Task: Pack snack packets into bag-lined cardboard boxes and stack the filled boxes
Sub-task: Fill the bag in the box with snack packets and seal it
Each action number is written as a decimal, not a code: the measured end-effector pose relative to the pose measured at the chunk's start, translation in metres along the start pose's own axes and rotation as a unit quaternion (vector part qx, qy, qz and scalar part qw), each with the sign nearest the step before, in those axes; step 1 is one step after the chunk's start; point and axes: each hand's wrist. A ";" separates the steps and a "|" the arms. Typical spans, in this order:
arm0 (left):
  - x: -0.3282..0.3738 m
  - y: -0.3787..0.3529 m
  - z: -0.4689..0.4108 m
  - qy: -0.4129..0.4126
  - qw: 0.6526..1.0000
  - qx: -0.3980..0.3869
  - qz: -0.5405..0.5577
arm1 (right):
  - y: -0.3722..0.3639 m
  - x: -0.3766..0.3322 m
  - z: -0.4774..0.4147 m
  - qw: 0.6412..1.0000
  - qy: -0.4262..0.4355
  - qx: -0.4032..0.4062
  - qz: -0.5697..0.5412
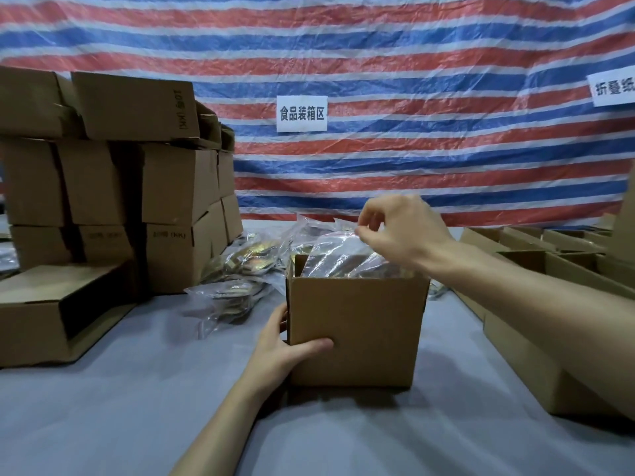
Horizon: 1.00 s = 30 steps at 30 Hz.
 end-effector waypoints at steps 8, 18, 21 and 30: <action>0.002 -0.002 0.001 0.010 1.000 -0.001 0.012 | -0.030 -0.006 -0.004 0.934 -0.111 -0.339 -0.013; 0.002 -0.001 0.000 0.005 1.000 0.004 0.014 | -0.019 -0.005 -0.019 0.899 -0.097 -0.423 -0.066; 0.002 0.000 0.000 0.003 1.000 0.004 0.008 | -0.015 -0.008 -0.018 0.889 -0.093 -0.444 -0.067; 0.003 0.001 0.002 -0.018 1.000 0.000 -0.015 | -0.014 -0.018 -0.010 0.889 -0.026 -0.453 -0.056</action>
Point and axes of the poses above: each hand's wrist, its own z-axis away from the middle knuckle, its own y-axis out of the back of the hand, x = y × z, and after that the axes turned 8 degrees about y, right-handed
